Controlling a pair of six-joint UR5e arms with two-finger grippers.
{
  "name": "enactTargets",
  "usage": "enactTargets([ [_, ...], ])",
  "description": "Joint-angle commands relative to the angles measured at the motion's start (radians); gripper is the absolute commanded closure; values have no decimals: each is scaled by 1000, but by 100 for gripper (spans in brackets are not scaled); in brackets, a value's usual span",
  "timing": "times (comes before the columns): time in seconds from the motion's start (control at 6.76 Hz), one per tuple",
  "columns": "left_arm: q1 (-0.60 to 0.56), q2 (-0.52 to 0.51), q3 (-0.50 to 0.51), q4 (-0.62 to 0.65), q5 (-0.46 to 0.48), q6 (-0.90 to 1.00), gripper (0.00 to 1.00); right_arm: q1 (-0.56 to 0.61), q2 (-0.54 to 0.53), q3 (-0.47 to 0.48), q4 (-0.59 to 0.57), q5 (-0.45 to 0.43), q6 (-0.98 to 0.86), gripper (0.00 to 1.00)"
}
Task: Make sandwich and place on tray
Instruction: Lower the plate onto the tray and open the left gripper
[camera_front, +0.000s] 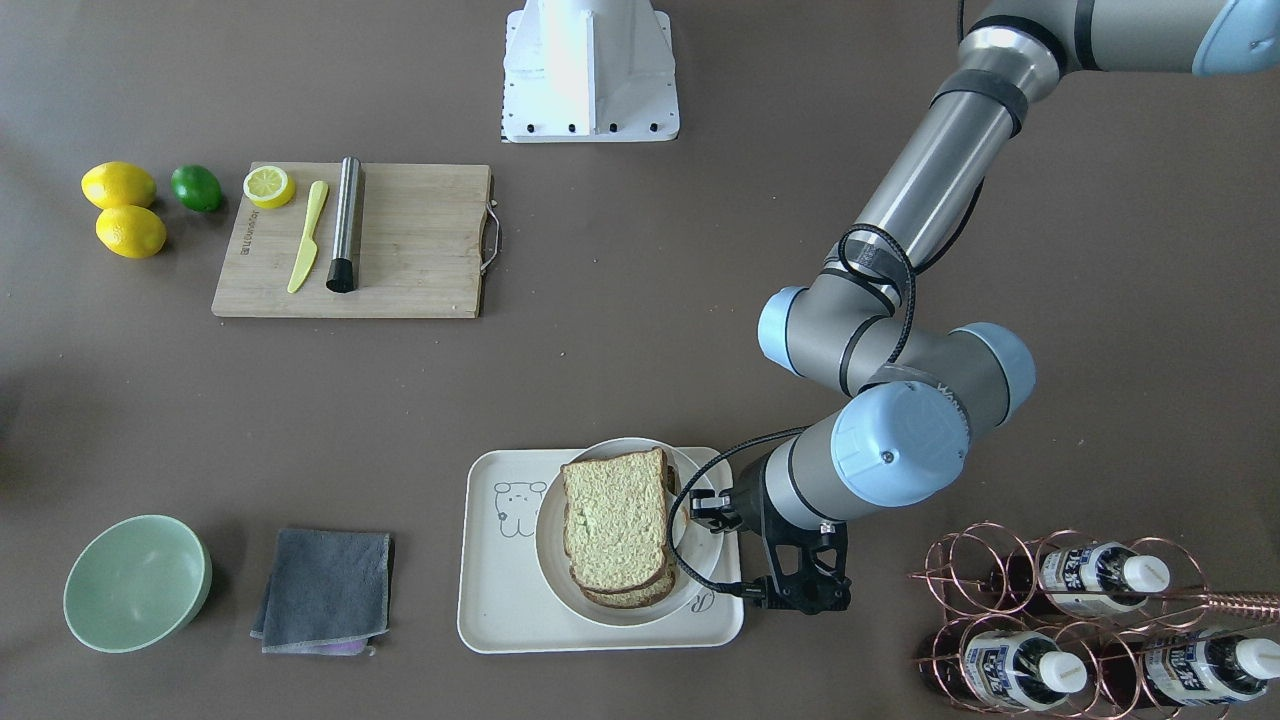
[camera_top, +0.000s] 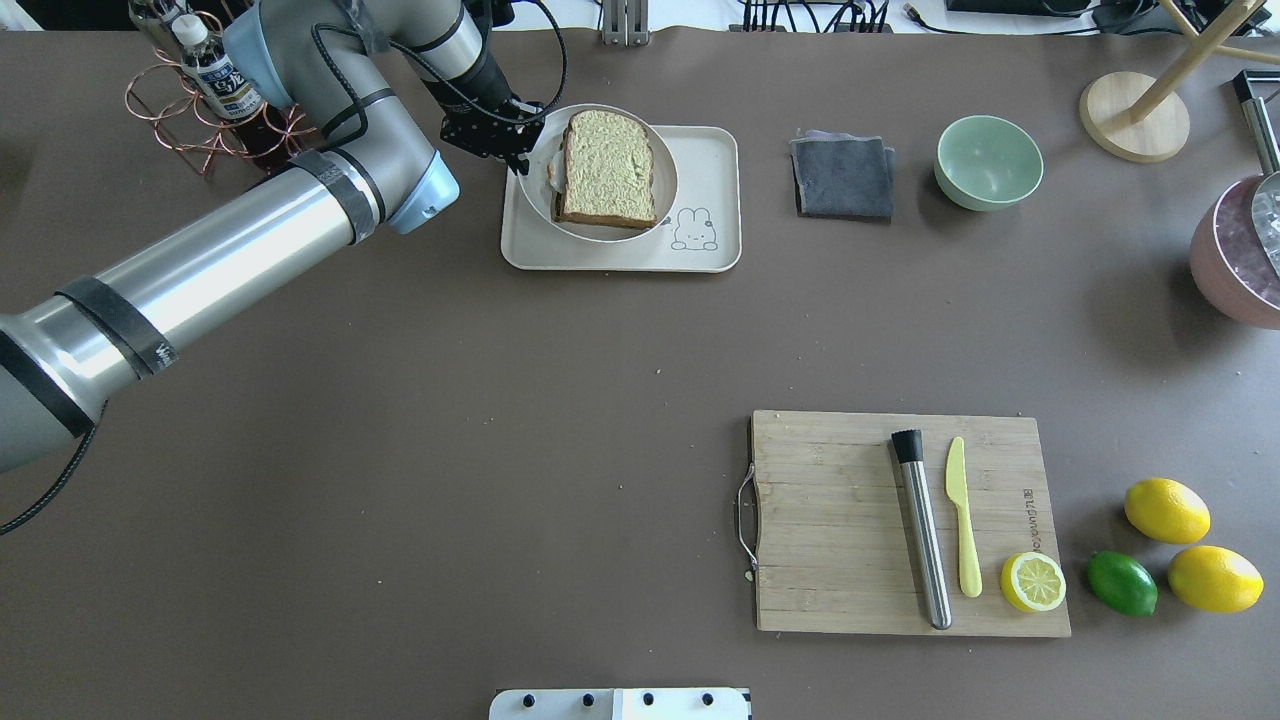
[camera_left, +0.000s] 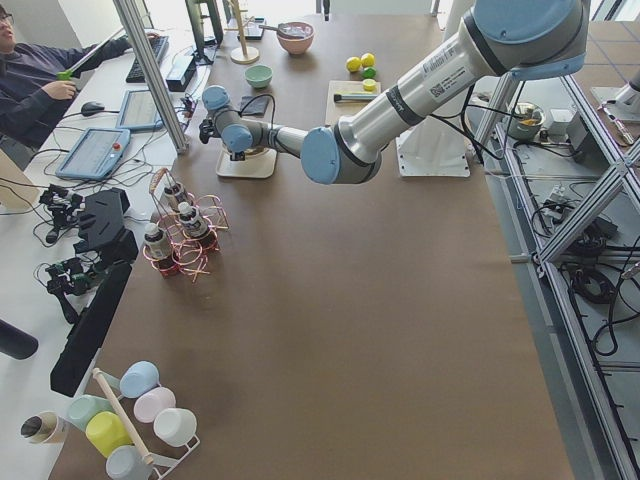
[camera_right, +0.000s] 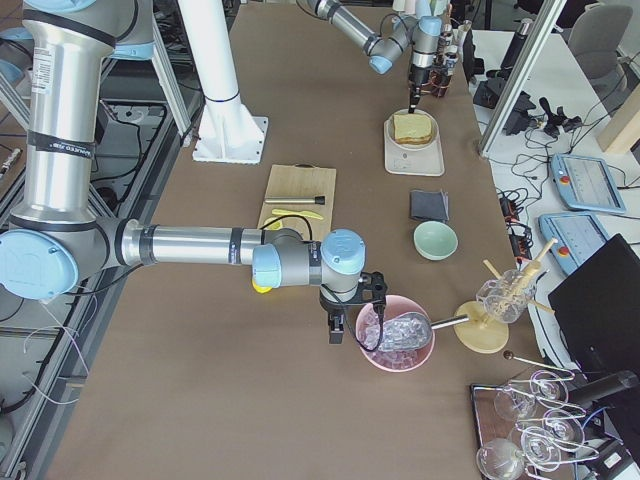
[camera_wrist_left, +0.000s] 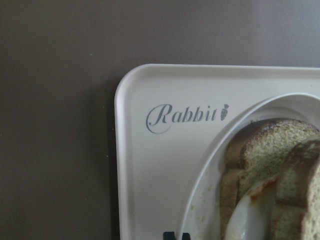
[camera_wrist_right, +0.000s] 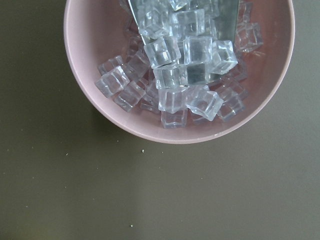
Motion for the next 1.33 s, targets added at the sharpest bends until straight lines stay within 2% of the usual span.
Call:
enactTargets([
  [0.0, 28, -33, 50, -35, 34, 0, 100, 0, 0, 0, 0, 0, 0, 0],
  [0.15, 31, -33, 50, -49, 43, -1, 100, 0, 0, -1, -1, 0, 0, 0],
  [0.3, 31, -30, 49, -55, 50, 0, 1, 0, 0, -1, 0, 0, 0, 0],
  [0.59, 24, -24, 37, -69, 66, 0, 2, 0, 0, -1, 0, 4, 0, 0],
  [0.74, 13, 28, -45, -62, 68, -1, 2, 0, 0, -6, -1, 4, 0, 0],
  [0.89, 5, 125, -197, -36, 68, -3, 2, 0, 0, -12, -1, 4, 0, 0],
  [1.04, 4, 186, -356, 72, 68, -9, 2, 0, 0, -12, -1, 4, -3, 0],
  [1.18, 4, 321, -598, 186, 66, -9, 2, 0, 0, -12, 0, 4, -5, 0],
])
